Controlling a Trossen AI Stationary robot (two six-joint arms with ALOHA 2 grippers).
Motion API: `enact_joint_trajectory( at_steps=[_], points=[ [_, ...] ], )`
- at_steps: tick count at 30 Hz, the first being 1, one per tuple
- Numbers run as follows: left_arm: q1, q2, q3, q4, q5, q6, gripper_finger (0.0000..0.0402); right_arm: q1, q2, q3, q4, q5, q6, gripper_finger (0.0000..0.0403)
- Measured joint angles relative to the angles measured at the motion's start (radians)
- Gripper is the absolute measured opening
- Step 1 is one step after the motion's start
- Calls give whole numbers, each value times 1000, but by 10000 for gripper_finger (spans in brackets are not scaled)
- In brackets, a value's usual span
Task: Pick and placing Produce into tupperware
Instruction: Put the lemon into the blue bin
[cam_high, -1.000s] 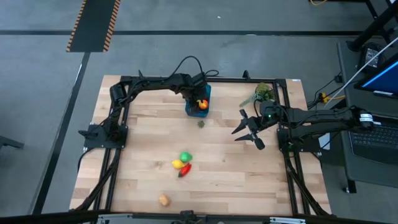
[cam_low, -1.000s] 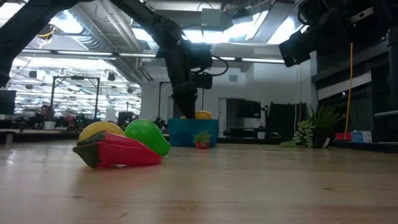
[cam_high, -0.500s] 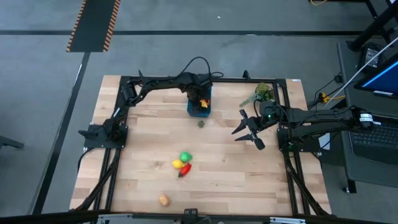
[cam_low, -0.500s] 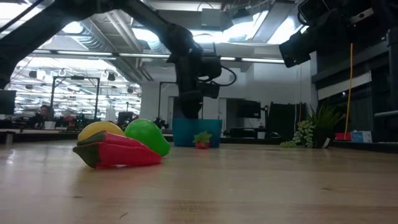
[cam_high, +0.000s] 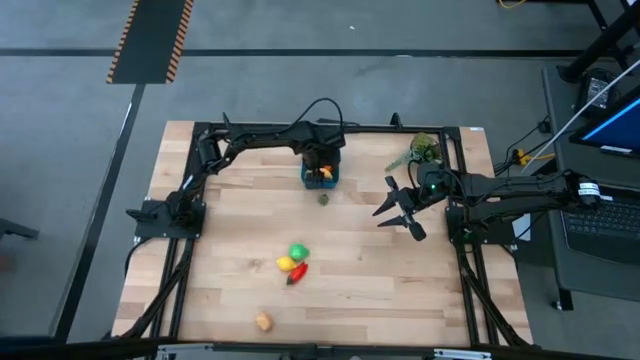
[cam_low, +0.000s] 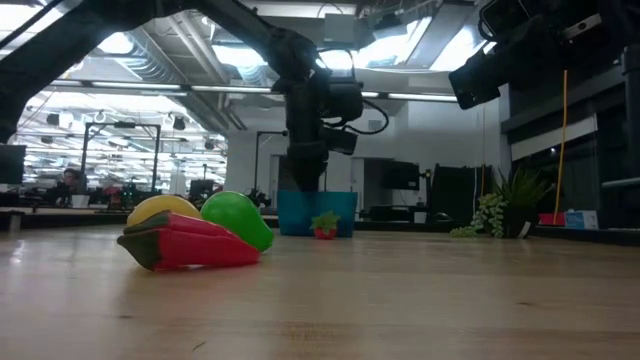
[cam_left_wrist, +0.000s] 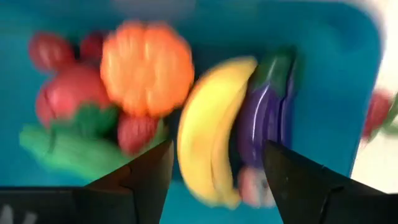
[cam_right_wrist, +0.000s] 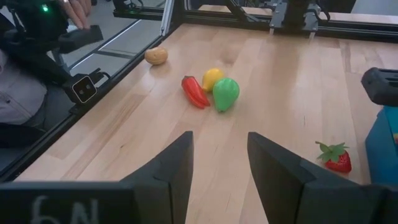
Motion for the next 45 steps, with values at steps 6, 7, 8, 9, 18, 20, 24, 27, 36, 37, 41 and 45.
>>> enact_joint_trajectory(
  at_steps=[6,7,8,9,18,20,24,27,36,37,41,45],
  points=[
    [-13,-54,0,-87,-106,-59,234,0,0,0,1,0,7,153],
    [-13,-72,0,-83,-91,-59,234,0,0,0,1,0,11,153],
    [-13,-94,0,-77,-69,-59,233,0,0,0,1,0,17,153],
    [-13,-120,0,-75,-41,-56,233,0,0,0,1,0,27,153],
    [-26,-392,-51,6,98,-28,233,0,0,0,7,-1,138,153],
    [-40,-466,-120,49,104,-30,233,0,0,0,3,-1,138,153],
    [-79,-634,-320,166,107,-71,233,0,0,0,3,-1,169,153],
    [-109,-779,-498,276,96,-131,233,0,0,0,15,-1,188,153],
    [-235,-1188,-970,574,0,-294,234,0,0,0,67,-1,282,153],
    [-249,-1229,-1011,608,0,-300,234,0,0,0,83,-1,310,153],
    [-307,-1373,-1156,711,0,-338,234,12,0,0,111,1,344,153],
    [-355,-1480,-1280,813,-7,-370,234,46,0,0,132,13,344,153]
  ],
)
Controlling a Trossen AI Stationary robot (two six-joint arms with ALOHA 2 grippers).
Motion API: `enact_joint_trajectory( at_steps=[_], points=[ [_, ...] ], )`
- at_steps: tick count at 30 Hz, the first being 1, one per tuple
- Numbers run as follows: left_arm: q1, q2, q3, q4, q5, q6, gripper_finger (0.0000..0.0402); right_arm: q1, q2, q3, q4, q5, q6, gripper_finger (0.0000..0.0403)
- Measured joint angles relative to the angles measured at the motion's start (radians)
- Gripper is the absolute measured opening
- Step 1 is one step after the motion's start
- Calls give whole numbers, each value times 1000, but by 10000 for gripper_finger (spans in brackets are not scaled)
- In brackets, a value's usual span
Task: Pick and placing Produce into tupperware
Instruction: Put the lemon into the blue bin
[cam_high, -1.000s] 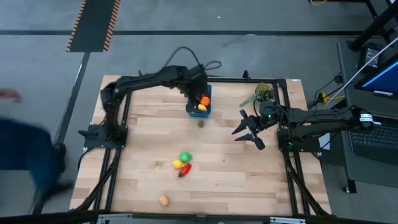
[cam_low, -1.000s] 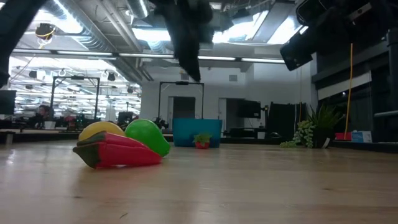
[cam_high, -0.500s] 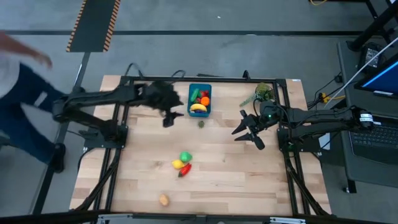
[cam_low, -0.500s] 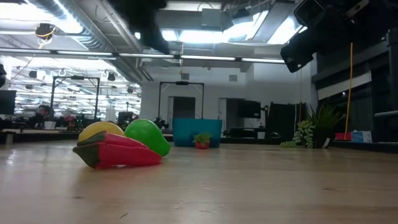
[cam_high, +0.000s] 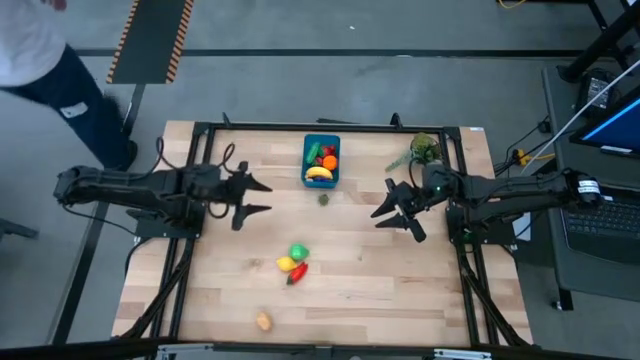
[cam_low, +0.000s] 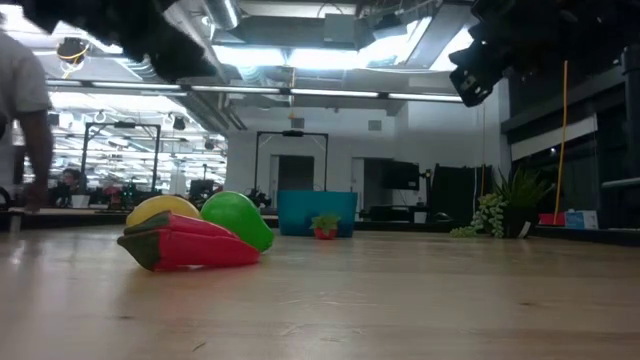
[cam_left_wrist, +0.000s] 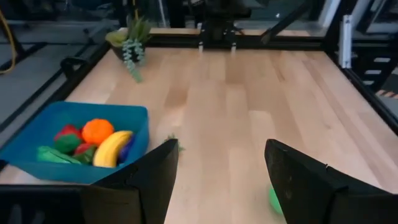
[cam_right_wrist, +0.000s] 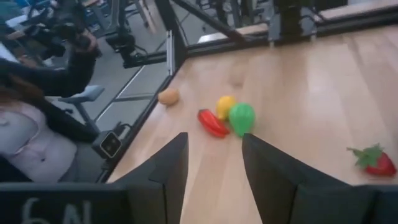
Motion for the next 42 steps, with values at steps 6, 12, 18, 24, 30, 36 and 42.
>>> enact_joint_trajectory(
  at_steps=[6,12,18,24,30,36,42],
  points=[
    [-44,-93,-168,102,-1,-30,234,98,16,0,6,189,1,153],
    [-64,-121,-277,213,-1,-55,234,194,95,0,43,297,55,153],
    [-71,-121,-311,232,-1,-56,234,264,229,0,145,376,108,153],
    [-71,-120,-317,230,-1,-60,234,293,384,0,310,455,138,153],
    [-71,-120,-317,230,-1,-98,234,295,507,1,447,467,158,153],
    [-71,-120,-317,229,-1,-108,234,295,529,1,482,467,157,153],
    [-71,-120,-317,225,20,-130,234,295,529,1,496,466,119,153]
  ],
)
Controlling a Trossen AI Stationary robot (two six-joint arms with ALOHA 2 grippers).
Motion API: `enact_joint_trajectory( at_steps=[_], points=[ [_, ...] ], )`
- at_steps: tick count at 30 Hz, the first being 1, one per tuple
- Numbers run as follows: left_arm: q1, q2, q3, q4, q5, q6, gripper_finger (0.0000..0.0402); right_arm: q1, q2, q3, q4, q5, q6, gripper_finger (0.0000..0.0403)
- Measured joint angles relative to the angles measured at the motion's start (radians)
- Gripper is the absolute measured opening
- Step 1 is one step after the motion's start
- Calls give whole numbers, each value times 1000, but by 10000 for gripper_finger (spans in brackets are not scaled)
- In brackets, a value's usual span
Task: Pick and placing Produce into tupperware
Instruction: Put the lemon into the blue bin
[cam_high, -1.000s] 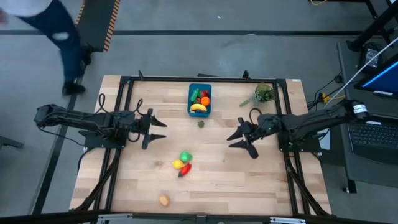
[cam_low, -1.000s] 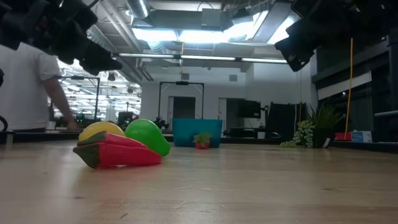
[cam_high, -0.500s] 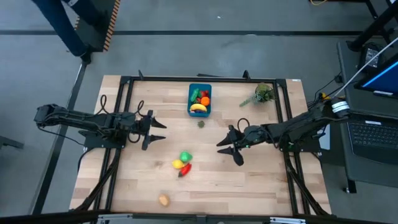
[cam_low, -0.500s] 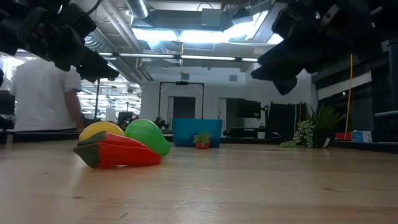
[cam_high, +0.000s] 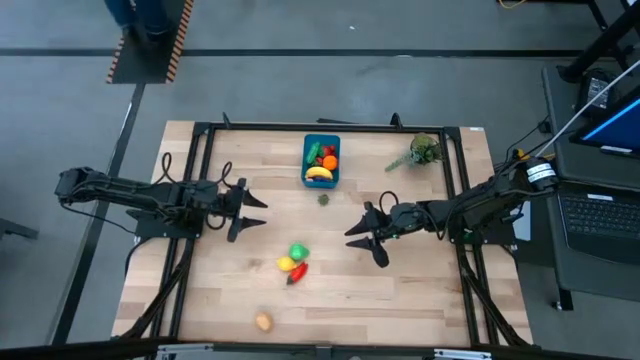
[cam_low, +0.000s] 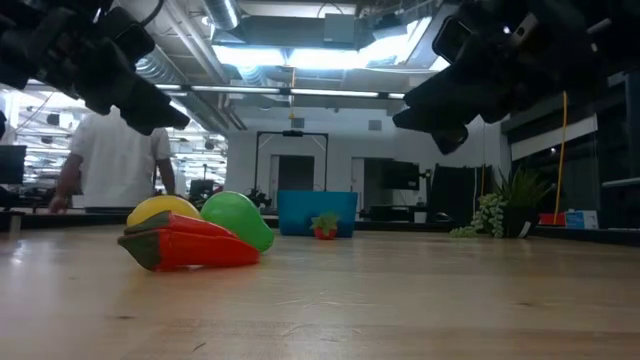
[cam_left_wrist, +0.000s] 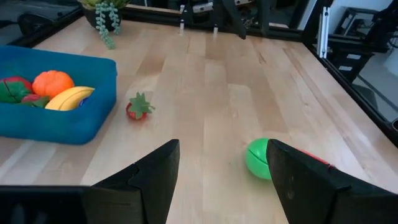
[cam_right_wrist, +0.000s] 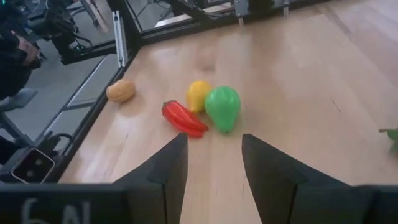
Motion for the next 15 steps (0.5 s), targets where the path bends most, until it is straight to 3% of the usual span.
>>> enact_joint_trajectory(
  at_steps=[8,15],
  points=[
    [-19,4,8,-50,8,-101,233,0,0,0,4,-1,-17,153],
    [-158,29,97,-157,-45,-175,221,0,0,0,3,-1,-17,153]
  ],
)
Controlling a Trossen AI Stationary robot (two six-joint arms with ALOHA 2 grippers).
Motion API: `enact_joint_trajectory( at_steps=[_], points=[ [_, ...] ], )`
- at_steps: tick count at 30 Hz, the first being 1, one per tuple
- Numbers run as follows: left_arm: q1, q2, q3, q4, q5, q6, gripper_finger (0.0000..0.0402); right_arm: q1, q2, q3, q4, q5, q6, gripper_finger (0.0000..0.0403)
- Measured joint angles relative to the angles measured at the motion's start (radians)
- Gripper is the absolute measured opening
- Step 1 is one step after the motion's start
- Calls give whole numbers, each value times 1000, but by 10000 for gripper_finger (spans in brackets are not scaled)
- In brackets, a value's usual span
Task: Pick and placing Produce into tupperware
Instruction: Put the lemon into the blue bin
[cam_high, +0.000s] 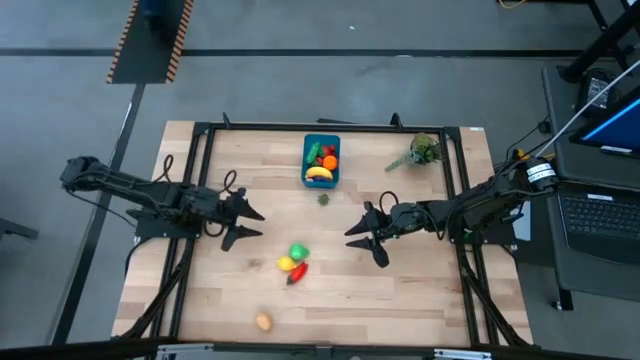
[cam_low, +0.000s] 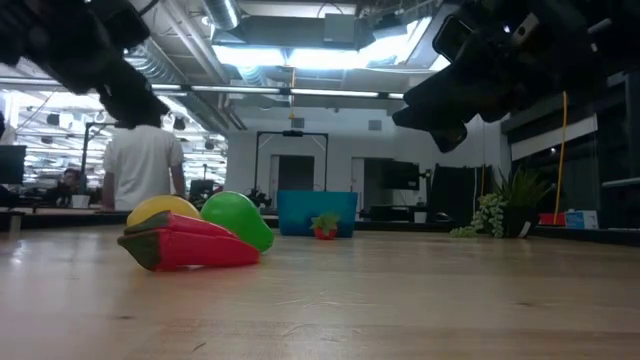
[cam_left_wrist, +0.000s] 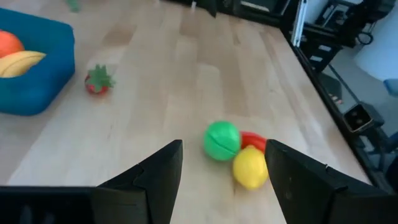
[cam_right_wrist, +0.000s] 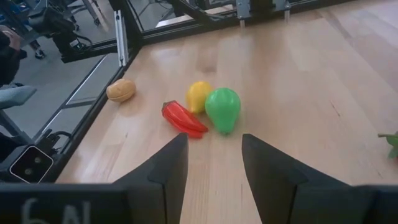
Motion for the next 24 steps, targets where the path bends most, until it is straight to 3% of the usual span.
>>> enact_joint_trajectory(
  at_steps=[11,24],
  points=[
    [-242,252,263,-200,-229,-65,211,0,0,0,-1,0,0,153],
    [-307,649,606,-491,-282,-65,211,0,0,0,-3,0,-1,153]
  ],
)
